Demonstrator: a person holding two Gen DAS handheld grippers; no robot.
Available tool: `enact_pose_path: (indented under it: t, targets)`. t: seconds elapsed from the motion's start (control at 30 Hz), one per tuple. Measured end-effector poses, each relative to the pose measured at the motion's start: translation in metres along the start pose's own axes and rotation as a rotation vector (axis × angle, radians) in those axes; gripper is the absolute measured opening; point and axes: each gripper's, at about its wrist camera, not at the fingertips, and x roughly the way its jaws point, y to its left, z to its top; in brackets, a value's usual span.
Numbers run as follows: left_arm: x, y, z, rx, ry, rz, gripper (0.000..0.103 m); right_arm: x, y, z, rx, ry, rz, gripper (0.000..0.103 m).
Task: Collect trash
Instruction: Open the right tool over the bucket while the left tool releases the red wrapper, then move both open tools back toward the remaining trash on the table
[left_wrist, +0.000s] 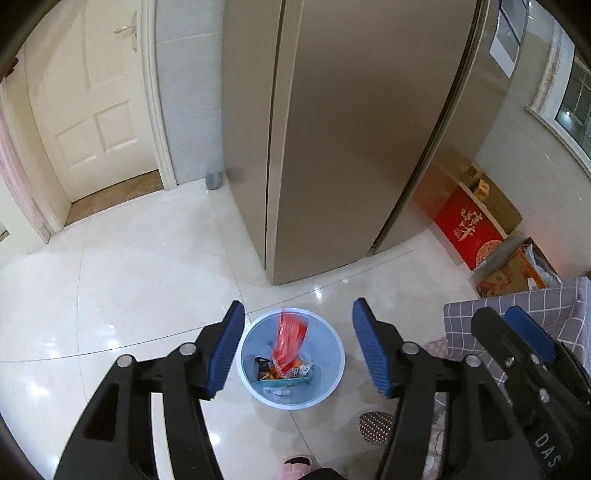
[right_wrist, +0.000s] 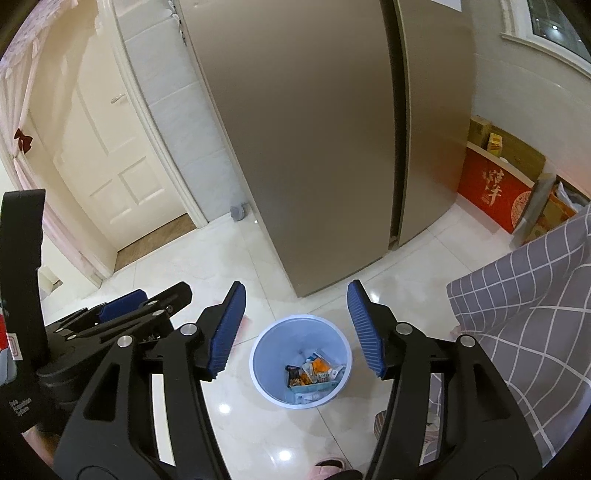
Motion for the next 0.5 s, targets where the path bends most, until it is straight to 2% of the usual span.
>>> enact_pose_path:
  t: [0.27, 0.5]
  targets:
    - [-0.009, -0.009, 0.0, 0.013, 0.001, -0.016, 0.06, -0.01, -0.002, 0.001, -0.003, 0.004, -0.012, 0.057]
    - [-0.036, -0.039, -0.007, 0.059, -0.022, -0.056, 0.06, -0.045, -0.015, 0.007, 0.015, -0.038, -0.05, 0.058]
